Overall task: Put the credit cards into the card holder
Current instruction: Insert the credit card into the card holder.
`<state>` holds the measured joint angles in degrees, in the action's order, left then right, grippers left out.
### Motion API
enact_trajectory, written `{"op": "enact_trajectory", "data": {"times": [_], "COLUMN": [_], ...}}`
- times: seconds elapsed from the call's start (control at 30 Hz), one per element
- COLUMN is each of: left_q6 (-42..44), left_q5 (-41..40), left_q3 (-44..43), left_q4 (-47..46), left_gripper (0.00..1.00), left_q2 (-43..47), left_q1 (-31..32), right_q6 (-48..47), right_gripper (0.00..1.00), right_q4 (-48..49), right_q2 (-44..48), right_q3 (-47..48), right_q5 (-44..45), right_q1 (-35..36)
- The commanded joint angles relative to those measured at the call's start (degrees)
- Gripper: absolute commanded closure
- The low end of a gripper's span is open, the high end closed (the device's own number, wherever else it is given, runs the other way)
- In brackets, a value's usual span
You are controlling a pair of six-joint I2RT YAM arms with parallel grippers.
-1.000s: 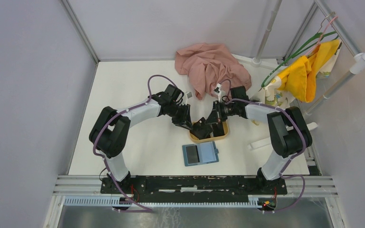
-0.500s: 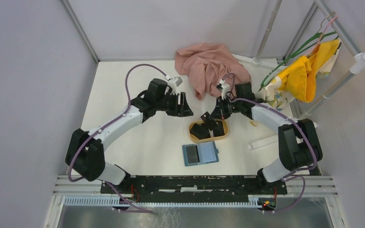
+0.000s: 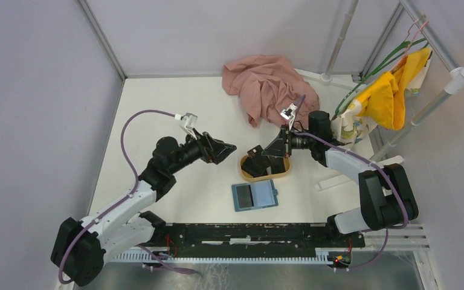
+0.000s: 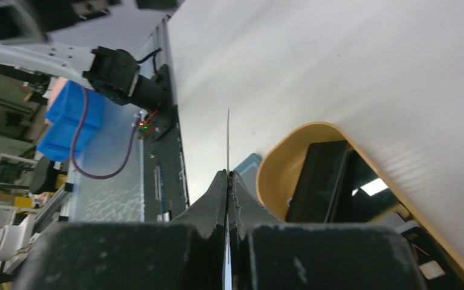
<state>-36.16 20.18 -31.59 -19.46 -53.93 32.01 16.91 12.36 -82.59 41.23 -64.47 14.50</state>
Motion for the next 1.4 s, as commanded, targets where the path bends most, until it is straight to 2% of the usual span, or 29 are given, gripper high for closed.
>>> {"op": "enact_trajectory", "data": {"times": [0.0, 0.07, 0.13, 0.3, 0.4, 0.53, 0.63, 0.77, 1.37], "left_q6": [-13.04, -16.81, -17.76, -11.06, -8.52, -10.72, -12.72, -14.18, -10.33], "left_q5": [5.23, 6.55, 6.75, -1.12, -6.5, -6.38, -4.59, -3.78, -6.5], "left_q3": [8.18, 12.16, 13.84, 14.61, 13.92, 12.51, 11.38, 11.25, 12.45], "left_q4": [-23.24, -33.63, -38.31, -40.8, -41.32, -45.69, -49.63, -54.16, -43.69], "left_gripper": [0.01, 0.0, 0.0, 0.0, 0.05, 0.24, 0.45, 0.54, 0.83], "left_q2": [-2.83, -5.26, -7.85, -12.96, -16.2, -22.8, -26.67, -29.03, -20.02], "left_q1": [0.13, 0.23, 1.14, 11.42, 15.8, 16.55, 16.51, 16.52, 16.07], "right_q6": [10.99, 12.21, 13.98, 14.9, 15.65, 16.0, 15.89, 15.94, 15.19], "right_gripper": [1.0, 1.0, 1.0, 1.0, 1.0, 1.0, 1.0, 1.0, 1.0], "right_q4": [17.74, 19.2, 20.94, 21.69, 22.59, 23.14, 23.17, 23.15, 23.14], "right_q2": [0.87, 0.41, 0.06, -0.58, -0.73, -0.8, -0.89, -1.18, -1.05], "right_q3": [-2.33, -2.71, -3.16, -3.18, -3.26, -3.26, -3.26, -3.25, -3.09], "right_q5": [-8.98, -9.4, -9.76, -10.14, -10.57, -10.94, -10.99, -11.27, -11.82], "right_q1": [0.03, 0.46, 1.08, 2.85, 3.8, 4.74, 5.05, 5.22, 5.45]}}
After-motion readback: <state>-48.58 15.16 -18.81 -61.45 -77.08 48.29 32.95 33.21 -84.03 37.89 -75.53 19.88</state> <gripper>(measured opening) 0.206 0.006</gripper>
